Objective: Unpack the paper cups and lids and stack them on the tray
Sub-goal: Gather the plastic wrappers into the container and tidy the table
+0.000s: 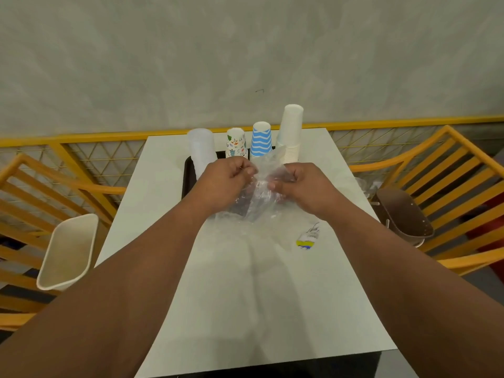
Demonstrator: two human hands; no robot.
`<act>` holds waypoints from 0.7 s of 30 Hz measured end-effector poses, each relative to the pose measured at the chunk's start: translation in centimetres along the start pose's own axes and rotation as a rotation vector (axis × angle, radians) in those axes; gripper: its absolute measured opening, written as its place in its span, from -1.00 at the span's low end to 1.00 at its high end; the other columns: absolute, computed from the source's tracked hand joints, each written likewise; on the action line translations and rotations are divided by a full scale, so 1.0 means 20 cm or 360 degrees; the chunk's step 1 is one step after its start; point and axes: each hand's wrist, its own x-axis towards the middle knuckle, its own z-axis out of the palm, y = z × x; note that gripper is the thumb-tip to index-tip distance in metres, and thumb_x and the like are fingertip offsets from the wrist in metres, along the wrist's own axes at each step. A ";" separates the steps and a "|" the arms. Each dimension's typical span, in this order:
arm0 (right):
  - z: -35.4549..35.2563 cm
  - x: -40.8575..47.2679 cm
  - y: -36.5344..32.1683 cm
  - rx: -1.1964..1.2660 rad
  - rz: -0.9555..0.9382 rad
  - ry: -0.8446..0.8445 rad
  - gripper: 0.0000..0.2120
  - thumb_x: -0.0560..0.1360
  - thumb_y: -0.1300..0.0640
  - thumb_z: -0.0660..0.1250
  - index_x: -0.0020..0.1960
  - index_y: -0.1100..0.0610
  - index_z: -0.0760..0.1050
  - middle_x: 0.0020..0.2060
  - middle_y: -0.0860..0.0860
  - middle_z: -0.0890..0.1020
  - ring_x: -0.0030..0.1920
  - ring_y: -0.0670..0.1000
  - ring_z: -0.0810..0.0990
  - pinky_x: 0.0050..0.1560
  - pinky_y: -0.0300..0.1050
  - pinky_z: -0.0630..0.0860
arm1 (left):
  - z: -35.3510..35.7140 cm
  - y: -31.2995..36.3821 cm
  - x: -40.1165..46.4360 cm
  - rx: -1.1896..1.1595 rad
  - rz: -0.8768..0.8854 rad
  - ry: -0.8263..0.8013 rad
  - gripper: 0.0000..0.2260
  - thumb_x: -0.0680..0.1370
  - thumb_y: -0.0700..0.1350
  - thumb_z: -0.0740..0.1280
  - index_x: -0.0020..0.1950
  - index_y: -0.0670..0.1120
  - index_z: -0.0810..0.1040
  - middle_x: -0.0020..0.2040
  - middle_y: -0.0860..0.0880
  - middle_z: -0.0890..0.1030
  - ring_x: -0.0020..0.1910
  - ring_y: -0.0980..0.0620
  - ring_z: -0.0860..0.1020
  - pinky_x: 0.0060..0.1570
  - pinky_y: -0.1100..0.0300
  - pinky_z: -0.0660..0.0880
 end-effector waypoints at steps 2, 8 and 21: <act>0.01 -0.02 0.00 -0.0282 -0.0152 0.0262 -0.86 0.47 0.16 0.46 0.03 0.09 0.66 -0.13 0.00 0.68 -0.12 -0.01 0.62 -0.12 -0.26 0.54 | 0.01 0.00 -0.02 -0.0076 0.0077 0.0114 -0.85 0.58 -0.15 0.35 -0.08 0.11 0.57 -0.13 0.11 0.67 -0.10 0.20 0.62 0.05 0.22 0.54; 0.09 -0.16 0.10 -0.1142 -0.0921 0.0320 -0.75 0.39 0.11 0.33 0.02 0.10 0.68 -0.15 0.06 0.70 -0.14 0.12 0.66 -0.12 -0.12 0.55 | 0.03 -0.10 -0.18 0.0305 0.0669 0.0120 -0.86 0.44 -0.15 0.47 -0.04 0.00 0.60 -0.11 0.17 0.60 -0.13 0.29 0.53 -0.07 0.29 0.51; 0.38 -0.71 0.86 -0.1461 -0.0684 -0.0775 -0.69 0.42 0.00 0.31 0.12 -0.02 0.64 -0.01 -0.03 0.65 -0.12 0.05 0.63 -0.27 -0.09 0.60 | 0.26 -0.86 -0.84 0.1132 0.0800 -0.0989 -0.84 0.39 -0.08 0.27 -0.15 -0.03 0.64 -0.20 0.05 0.65 -0.06 -0.05 0.62 -0.09 0.09 0.57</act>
